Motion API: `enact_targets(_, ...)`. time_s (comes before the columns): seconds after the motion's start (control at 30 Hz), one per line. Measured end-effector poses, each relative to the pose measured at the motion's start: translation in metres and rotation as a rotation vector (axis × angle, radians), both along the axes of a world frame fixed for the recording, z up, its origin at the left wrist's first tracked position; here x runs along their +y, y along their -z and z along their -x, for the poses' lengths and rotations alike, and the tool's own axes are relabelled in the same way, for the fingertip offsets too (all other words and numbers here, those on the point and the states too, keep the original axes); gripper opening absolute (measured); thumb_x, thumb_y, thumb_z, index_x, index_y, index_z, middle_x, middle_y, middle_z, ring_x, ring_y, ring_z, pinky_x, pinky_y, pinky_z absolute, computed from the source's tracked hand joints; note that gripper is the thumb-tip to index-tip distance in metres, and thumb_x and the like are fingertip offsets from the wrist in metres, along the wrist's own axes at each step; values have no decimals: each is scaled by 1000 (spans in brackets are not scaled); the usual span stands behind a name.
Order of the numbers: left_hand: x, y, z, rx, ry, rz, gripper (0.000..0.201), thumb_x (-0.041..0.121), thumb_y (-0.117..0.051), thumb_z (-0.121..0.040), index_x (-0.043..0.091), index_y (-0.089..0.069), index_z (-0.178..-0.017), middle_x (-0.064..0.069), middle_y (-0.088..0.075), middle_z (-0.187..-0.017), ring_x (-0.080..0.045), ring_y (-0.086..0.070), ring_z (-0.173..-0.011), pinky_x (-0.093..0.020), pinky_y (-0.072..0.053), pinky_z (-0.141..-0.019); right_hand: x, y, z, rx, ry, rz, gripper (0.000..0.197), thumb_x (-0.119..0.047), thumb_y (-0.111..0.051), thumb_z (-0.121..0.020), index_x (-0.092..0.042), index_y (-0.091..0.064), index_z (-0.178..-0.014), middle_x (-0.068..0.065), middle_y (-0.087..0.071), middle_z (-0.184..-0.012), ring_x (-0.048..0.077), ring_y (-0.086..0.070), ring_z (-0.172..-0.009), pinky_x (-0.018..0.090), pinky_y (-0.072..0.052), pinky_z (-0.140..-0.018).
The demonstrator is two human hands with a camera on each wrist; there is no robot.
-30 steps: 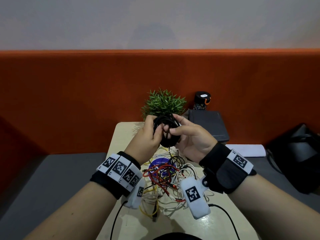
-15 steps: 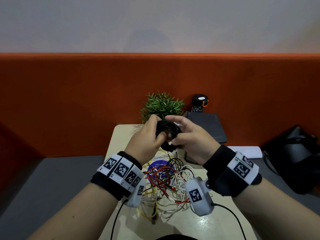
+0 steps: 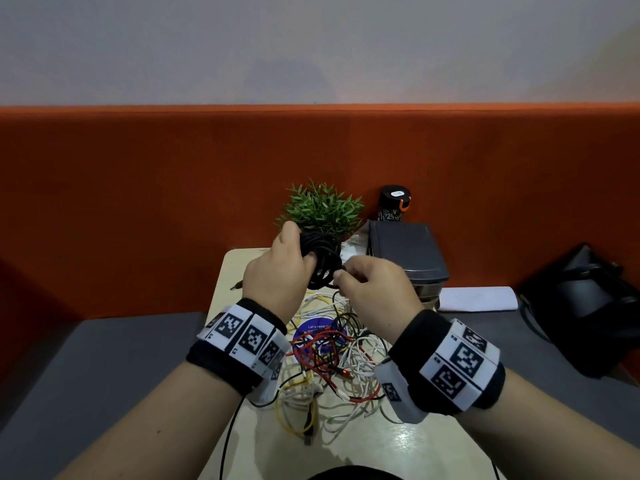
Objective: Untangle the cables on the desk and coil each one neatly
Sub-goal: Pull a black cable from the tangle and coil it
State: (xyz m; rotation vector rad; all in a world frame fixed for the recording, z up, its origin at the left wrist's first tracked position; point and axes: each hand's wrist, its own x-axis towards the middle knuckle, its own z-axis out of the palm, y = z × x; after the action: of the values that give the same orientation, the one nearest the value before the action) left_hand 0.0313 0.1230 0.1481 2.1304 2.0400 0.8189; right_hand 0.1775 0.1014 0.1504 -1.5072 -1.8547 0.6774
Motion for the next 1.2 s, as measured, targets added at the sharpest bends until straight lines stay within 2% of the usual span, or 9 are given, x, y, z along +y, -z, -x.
enact_targets(0.13,9,5,16,131,-27,25,17,25,-40,-95,13,-31,-103,0,-47,-69,-31,-48,-59,-33,-29,-49,3,-15,-11,83,-98,39,28,-25,-52,-95,-24,-58,-67,-3,-57,-67,15,-53,-66,30,-43,-64)
enact_targets(0.3,10,4,28,99,-29,51,14,21,-40,-95,14,-29,-100,1,-45,-59,-21,-39,-46,-31,-25,-44,5,-21,-27,-53,-168,37,26,-24,-53,-96,-23,-63,-72,-8,-50,-60,1,-44,-53,13,-32,-49)
enact_targets(0.5,8,0,24,-254,60,76,10,20,-42,-95,11,-38,-96,-5,-45,-60,-23,-37,-49,-32,-23,-47,11,0,-28,-251,-123,56,20,-26,-50,-97,-25,-58,-79,-14,-50,-69,3,-46,-66,13,-29,-53)
enact_targets(0.67,4,1,17,-231,64,107,12,23,-41,-96,12,-39,-99,-4,-47,-60,-22,-40,-49,-32,-24,-46,6,8,-17,-196,-79,32,20,-25,-53,-95,-21,-64,-111,-9,-52,-67,9,-51,-68,19,-38,-60)
enact_targets(0.73,3,2,13,-222,53,104,11,24,-41,-96,14,-38,-98,-4,-48,-60,-22,-40,-49,-32,-24,-46,3,7,-11,-192,-71,-16,19,-27,-53,-95,-21,-64,-110,-12,-47,-64,4,-45,-62,11,-31,-52)
enact_targets(0.83,1,1,6,-274,76,106,11,23,-42,-95,13,-39,-97,-4,-48,-60,-23,-40,-50,-34,-26,-49,1,4,-6,-234,-76,-50,20,-29,-47,-98,-18,-58,-86,-8,-44,-69,10,-42,-64,21,-30,-53)
enact_targets(0.93,-1,-1,2,-331,139,98,11,21,-42,-96,10,-41,-95,-4,-47,-58,-19,-37,-48,-30,-26,-46,10,10,-6,-237,-56,-56,25,-21,-41,-101,-10,-64,-106,-1,-43,-86,17,-42,-82,24,-28,-67)
enact_targets(1.07,1,-2,2,-392,201,103,12,22,-43,-97,10,-43,-93,-10,-52,-63,-17,-39,-50,-24,-26,-45,14,9,-5,77,-66,74,25,-6,-47,-93,-13,-65,-108,4,-51,-84,22,-51,-77,28,-38,-66)
enact_targets(1.2,1,-2,-2,-468,263,109,6,18,-43,-96,17,-43,-90,-10,-56,-69,-16,-43,-54,-31,-33,-52,15,-2,-2,544,-126,302,30,-12,-51,-64,-8,-69,-88,11,-58,-76,26,-52,-75,34,-42,-69)
